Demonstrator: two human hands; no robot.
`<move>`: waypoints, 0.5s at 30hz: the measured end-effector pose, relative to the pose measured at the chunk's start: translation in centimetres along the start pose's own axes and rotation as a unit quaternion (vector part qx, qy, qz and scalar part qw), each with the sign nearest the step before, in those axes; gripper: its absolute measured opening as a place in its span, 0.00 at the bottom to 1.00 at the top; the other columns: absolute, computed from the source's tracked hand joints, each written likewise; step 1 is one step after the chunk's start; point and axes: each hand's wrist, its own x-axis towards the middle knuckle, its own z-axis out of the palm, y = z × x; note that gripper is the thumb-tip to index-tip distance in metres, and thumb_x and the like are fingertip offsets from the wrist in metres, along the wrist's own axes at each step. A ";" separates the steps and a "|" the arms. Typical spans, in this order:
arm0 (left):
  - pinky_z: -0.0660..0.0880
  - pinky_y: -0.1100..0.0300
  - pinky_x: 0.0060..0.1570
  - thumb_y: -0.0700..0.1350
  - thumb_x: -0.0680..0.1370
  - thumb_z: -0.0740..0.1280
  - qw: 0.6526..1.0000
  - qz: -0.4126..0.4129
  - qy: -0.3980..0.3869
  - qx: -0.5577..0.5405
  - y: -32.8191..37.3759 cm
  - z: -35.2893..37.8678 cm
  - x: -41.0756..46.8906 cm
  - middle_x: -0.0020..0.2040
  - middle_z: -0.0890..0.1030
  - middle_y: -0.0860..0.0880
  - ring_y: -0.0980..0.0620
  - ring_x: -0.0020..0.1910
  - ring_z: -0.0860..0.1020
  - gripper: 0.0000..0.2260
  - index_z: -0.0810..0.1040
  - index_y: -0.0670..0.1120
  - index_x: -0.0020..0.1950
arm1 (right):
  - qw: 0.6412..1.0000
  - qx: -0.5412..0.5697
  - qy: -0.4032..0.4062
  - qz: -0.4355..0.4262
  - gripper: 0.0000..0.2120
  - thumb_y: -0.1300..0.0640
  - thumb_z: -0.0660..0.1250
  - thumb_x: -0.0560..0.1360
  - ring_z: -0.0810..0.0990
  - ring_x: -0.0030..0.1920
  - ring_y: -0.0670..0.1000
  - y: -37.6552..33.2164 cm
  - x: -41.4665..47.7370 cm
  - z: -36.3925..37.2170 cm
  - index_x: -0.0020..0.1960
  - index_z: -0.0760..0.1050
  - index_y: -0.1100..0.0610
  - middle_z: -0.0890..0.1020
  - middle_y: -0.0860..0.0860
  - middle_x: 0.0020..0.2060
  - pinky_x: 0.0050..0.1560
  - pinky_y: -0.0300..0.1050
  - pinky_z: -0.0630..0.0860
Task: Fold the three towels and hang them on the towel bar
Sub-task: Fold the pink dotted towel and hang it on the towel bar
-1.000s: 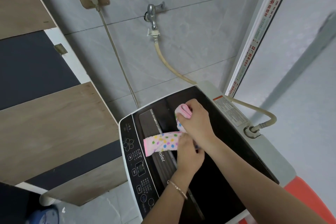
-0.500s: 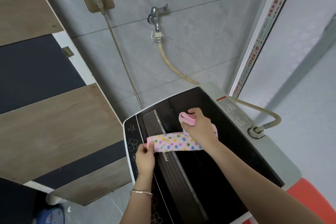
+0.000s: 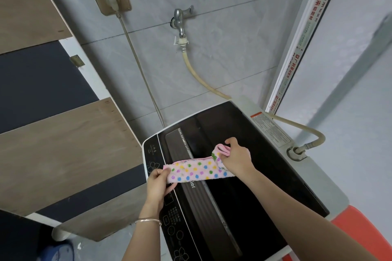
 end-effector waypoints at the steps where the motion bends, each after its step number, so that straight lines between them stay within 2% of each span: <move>1: 0.81 0.62 0.32 0.38 0.79 0.62 1.000 0.009 -0.002 0.000 0.0 0.0 -0.1 0.49 0.78 0.43 0.47 0.52 0.78 0.06 0.69 0.44 0.42 | 1.000 0.002 0.000 -0.005 0.23 0.56 0.66 0.74 0.79 0.46 0.50 -0.3 -0.1 -0.1 0.66 0.62 0.54 0.79 0.54 0.52 0.40 0.36 0.73; 2: 0.81 0.60 0.35 0.38 0.79 0.61 1.000 0.019 -0.007 -0.002 0.2 0.1 -0.3 0.50 0.77 0.44 0.48 0.51 0.78 0.04 0.70 0.46 0.48 | 1.000 0.009 0.004 -0.013 0.23 0.56 0.66 0.75 0.79 0.44 0.49 -0.7 -0.3 -0.3 0.66 0.62 0.54 0.79 0.54 0.51 0.36 0.34 0.71; 4: 0.81 0.58 0.39 0.36 0.80 0.58 0.999 0.042 -0.027 0.011 0.4 0.3 -0.4 0.50 0.77 0.47 0.51 0.49 0.78 0.10 0.71 0.50 0.56 | 0.998 0.039 0.027 -0.034 0.21 0.56 0.65 0.75 0.76 0.41 0.48 -2.0 -0.9 -0.4 0.65 0.63 0.56 0.79 0.53 0.49 0.31 0.33 0.67; 5: 0.81 0.59 0.38 0.36 0.80 0.56 0.998 0.052 -0.041 0.023 0.5 0.4 -0.5 0.51 0.77 0.47 0.52 0.48 0.78 0.10 0.73 0.49 0.54 | 0.996 0.064 0.044 -0.045 0.20 0.56 0.65 0.75 0.76 0.41 0.48 -2.8 -1.3 -0.3 0.64 0.63 0.56 0.79 0.53 0.49 0.31 0.36 0.69; 7: 0.81 0.63 0.35 0.36 0.81 0.55 0.995 0.062 -0.064 0.045 0.7 0.8 -0.9 0.52 0.78 0.46 0.53 0.49 0.78 0.11 0.75 0.45 0.46 | 0.989 0.108 0.078 -0.071 0.18 0.56 0.66 0.74 0.79 0.45 0.52 -4.5 -1.9 0.5 0.62 0.65 0.57 0.80 0.55 0.50 0.40 0.46 0.77; 9: 0.80 0.63 0.36 0.37 0.80 0.55 0.995 0.062 -0.070 0.041 0.9 1.2 -1.0 0.53 0.78 0.46 0.53 0.50 0.78 0.12 0.77 0.43 0.43 | 0.985 0.118 0.083 -0.094 0.17 0.57 0.68 0.73 0.80 0.49 0.55 -5.8 -2.4 1.9 0.59 0.66 0.57 0.80 0.56 0.51 0.47 0.50 0.78; 12: 0.80 0.57 0.43 0.42 0.80 0.57 0.995 0.053 -0.085 0.000 1.4 1.5 -1.4 0.51 0.81 0.45 0.50 0.49 0.80 0.12 0.79 0.44 0.45 | 0.982 0.141 0.012 -0.128 0.26 0.53 0.71 0.70 0.78 0.56 0.54 -7.1 -3.1 3.9 0.62 0.65 0.57 0.78 0.54 0.57 0.55 0.49 0.76; 14: 0.79 0.54 0.49 0.52 0.81 0.54 0.993 0.055 -0.106 -0.009 1.5 1.4 -1.6 0.48 0.84 0.47 0.51 0.49 0.81 0.16 0.80 0.50 0.49 | 0.975 0.153 -0.075 -0.144 0.36 0.45 0.72 0.67 0.73 0.64 0.51 -7.2 -3.8 4.6 0.69 0.61 0.55 0.72 0.52 0.65 0.63 0.48 0.72; 15: 0.78 0.54 0.50 0.57 0.81 0.52 0.992 0.056 -0.116 -0.009 1.4 1.3 -1.6 0.47 0.85 0.49 0.53 0.50 0.81 0.18 0.81 0.52 0.49 | 0.972 0.148 -0.099 -0.151 0.37 0.43 0.71 0.68 0.70 0.67 0.50 -6.9 -4.1 4.6 0.71 0.59 0.54 0.69 0.51 0.68 0.65 0.47 0.70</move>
